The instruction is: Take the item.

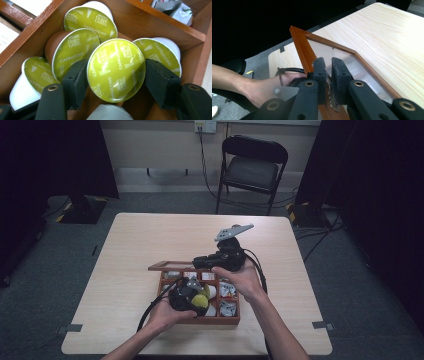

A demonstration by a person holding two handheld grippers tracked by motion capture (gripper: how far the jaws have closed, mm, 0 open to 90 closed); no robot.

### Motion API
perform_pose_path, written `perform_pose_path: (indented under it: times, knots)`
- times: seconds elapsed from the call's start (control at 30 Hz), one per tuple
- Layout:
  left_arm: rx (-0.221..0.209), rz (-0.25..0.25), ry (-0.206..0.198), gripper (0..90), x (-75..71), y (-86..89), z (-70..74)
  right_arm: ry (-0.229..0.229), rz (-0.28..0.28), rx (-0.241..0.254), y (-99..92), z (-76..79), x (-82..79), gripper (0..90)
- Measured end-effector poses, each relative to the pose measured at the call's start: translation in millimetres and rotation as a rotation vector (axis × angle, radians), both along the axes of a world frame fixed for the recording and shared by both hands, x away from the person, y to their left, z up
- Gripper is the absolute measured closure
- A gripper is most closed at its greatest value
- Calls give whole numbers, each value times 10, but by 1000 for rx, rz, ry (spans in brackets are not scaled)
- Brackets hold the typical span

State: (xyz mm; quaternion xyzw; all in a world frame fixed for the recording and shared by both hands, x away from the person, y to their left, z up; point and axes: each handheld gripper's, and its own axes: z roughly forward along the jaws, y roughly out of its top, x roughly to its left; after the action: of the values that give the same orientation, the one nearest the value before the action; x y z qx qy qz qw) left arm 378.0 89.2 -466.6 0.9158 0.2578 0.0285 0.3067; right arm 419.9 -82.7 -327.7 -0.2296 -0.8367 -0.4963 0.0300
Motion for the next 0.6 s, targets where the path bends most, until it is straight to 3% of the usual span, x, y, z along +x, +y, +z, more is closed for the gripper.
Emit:
perform_pose_path:
  times: [0.1,0.17,0.47,0.5,0.6]
  knots:
    - [-2,7,0,375,-5,-9,-1,0,0,0,0,0,0,824]
    - [31,-8,-14,394,-11,-21,0,0,0,0,0,0,0,824]
    - [39,-21,-17,404,-5,-14,3,1,0,0,0,-1,-2,824]
    - [14,-3,-7,404,-24,-25,-6,1,0,0,0,-1,-2,824]
    - [26,-15,-22,404,-31,-12,3,1,0,0,-2,-1,-1,824]
